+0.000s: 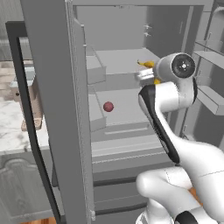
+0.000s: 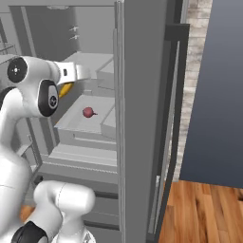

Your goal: Move the onion and banana from the second highest shelf to the top shelf to make space. Then, place the pitcher from the counter on the cleared second highest shelf.

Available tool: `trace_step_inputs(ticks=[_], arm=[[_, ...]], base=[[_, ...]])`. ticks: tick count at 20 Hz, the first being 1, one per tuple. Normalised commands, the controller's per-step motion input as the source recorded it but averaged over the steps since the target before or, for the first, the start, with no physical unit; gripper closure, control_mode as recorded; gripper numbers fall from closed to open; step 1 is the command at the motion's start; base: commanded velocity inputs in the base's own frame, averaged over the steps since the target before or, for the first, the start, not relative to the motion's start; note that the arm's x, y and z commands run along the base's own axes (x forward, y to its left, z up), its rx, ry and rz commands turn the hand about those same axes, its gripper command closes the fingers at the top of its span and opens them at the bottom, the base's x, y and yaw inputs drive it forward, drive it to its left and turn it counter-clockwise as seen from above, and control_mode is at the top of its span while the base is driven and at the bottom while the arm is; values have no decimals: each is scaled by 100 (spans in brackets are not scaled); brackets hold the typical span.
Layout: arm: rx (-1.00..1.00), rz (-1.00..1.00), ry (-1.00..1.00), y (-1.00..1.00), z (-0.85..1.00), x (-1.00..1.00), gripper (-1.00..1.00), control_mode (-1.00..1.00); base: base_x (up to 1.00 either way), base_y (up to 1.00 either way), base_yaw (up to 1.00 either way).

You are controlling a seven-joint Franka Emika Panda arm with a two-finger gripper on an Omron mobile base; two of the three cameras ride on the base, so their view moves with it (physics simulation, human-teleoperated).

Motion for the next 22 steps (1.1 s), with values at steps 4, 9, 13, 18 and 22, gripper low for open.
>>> trace_step_inputs(ticks=[4,9,13,18,22], arm=[[0,-1,12,-16,29,40,100,-100],[0,0,6,-4,-2,69,100,-100],[0,0,0,-17,-38,56,100,-100],[0,0,-4,-28,-57,43,100,-100],[0,0,-2,-29,-32,57,100,-100]], base=[[0,0,0],[0,0,0],[0,0,0],[0,0,0],[0,0,0]])
